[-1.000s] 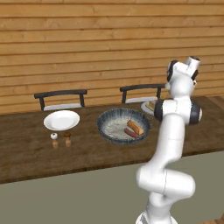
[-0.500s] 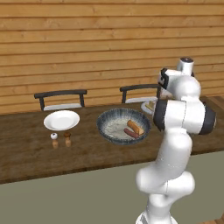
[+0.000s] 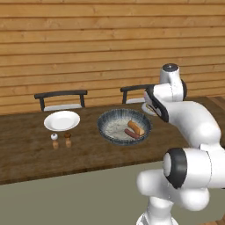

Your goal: Place one bun and one sausage from the bowl on each plate.

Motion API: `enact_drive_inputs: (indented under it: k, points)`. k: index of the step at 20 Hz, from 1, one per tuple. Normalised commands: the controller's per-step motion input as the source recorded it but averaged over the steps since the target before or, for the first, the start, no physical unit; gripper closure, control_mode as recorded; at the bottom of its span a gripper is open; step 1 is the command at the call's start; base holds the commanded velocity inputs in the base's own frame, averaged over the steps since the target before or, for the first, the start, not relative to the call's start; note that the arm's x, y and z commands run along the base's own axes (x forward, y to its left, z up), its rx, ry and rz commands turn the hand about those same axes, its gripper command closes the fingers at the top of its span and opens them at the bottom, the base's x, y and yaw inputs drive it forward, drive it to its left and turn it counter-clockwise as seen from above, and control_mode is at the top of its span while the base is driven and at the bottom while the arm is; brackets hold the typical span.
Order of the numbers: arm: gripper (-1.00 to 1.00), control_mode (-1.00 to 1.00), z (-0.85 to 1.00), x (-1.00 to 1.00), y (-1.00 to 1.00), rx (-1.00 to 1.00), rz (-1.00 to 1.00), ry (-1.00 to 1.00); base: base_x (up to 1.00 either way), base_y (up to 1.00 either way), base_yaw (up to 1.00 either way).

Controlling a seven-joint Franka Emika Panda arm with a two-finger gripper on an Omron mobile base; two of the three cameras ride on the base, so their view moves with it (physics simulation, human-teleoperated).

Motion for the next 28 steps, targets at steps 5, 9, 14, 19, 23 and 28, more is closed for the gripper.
enact_drive_inputs:
  k: [5, 9, 14, 19, 23, 28]
  points:
    - [-1.0, -1.0, 0.63, -0.88, 1.0, 0.0, 0.19, 0.01, 0.0, 0.0, 0.0]
    - [-1.0, -1.0, 0.31, -0.63, 1.0, 0.0, 0.3, 0.01, 0.0, 0.0, 0.0]
    - [-1.0, -1.0, -0.4, -0.12, 0.8, 0.0, 0.22, 0.01, 0.0, 0.0, 0.0]
    - [-1.0, -1.0, -0.17, 0.19, 0.13, 0.0, 0.0, 0.07, 0.0, 0.0, 0.0]
    - [-1.0, -1.0, -0.18, 0.29, -0.2, -0.08, -0.33, 0.0, 0.0, 0.0, 0.0]
    - [-1.0, -1.0, -0.34, 0.59, -0.15, -0.05, -0.19, 0.07, 0.0, 0.0, 0.0]
